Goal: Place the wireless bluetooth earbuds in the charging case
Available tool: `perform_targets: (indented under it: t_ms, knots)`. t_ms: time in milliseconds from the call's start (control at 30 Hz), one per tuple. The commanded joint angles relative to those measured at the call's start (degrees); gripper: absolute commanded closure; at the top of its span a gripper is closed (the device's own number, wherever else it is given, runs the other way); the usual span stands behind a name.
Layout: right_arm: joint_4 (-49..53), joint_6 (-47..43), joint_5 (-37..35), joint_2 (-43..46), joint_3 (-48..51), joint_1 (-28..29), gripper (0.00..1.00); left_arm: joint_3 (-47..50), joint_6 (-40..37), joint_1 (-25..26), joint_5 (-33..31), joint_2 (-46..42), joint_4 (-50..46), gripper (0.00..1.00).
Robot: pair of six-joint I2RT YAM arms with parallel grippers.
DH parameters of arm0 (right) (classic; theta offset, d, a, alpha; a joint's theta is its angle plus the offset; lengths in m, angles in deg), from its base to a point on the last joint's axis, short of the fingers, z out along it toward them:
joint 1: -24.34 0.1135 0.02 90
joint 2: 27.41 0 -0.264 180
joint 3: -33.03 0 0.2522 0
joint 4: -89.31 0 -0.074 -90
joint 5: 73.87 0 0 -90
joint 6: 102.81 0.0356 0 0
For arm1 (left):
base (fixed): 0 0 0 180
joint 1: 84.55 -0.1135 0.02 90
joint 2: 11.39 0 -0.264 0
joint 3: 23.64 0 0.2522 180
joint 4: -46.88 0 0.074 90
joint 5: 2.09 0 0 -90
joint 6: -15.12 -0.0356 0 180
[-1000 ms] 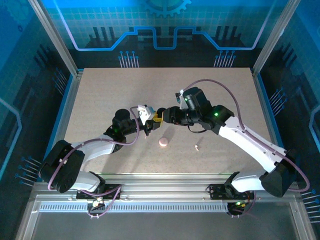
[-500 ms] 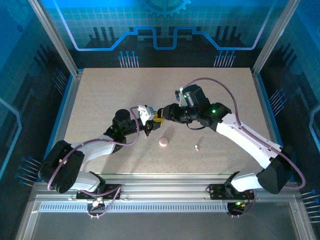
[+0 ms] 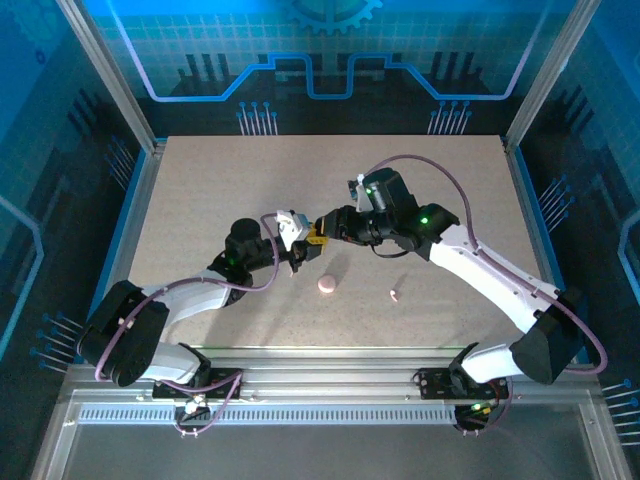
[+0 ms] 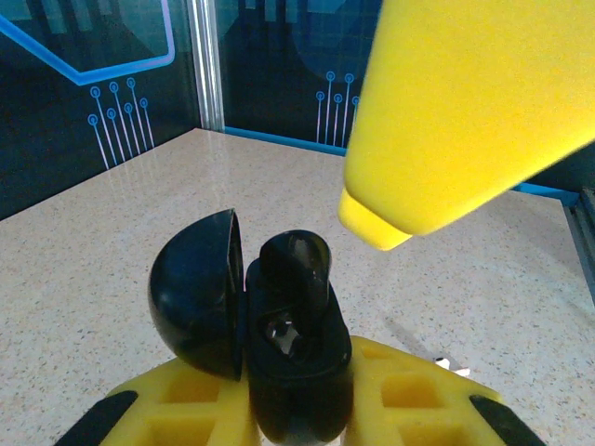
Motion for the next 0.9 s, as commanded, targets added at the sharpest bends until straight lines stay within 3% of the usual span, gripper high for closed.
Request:
perform_targets:
  t_ms: [0, 600, 867]
  knots:
    - [-0.90, 0.50, 1.33, -0.79, -2.18, -0.73, 0.62, -0.70, -1.81, 0.65, -0.02, -1.52, 0.13, 0.79]
    - [-1.79, 0.22, 2.12, -1.69, -2.59, -0.86, 0.63, -0.71, -1.45, 0.92, -0.75, -2.18, 0.39, 0.79]
    - [3.23, -0.26, -2.14, 1.97, -2.74, -0.95, 0.60, 0.15, -3.63, 1.07, -1.62, -2.09, 0.40, 0.79]
